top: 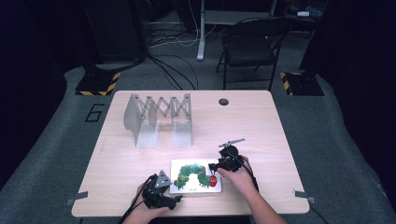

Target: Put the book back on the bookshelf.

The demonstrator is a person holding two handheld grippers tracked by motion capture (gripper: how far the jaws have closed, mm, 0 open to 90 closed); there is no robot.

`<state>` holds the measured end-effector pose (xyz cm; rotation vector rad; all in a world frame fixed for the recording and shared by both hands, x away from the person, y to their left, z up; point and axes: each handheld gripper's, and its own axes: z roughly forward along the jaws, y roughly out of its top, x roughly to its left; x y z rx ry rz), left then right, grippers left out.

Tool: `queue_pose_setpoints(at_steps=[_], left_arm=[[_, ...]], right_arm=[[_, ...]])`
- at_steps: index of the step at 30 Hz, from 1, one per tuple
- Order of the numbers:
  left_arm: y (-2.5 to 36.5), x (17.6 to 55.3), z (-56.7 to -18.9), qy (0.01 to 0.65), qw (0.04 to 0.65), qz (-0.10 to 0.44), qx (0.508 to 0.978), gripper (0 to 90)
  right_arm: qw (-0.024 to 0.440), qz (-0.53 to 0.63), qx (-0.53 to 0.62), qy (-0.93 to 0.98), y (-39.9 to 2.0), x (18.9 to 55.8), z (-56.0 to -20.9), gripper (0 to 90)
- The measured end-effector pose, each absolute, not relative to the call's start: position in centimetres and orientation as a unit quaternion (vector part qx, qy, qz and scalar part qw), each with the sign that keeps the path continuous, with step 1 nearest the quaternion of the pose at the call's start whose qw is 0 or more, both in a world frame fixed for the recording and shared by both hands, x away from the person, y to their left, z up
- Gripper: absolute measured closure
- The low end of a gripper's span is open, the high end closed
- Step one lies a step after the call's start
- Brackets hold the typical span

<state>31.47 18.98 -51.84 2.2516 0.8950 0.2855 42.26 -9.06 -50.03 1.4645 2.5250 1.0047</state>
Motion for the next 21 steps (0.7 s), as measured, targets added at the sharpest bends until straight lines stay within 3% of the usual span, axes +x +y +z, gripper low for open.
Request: queue_pose_setpoints(at_steps=[21], left_arm=[[18.77, 31.4, -51.92, 0.348, 0.34, 0.117, 0.866, 22.4]], right_arm=[[0.031, 0.328, 0.474, 0.817, -9.01, 42.82, -50.23, 44.2]])
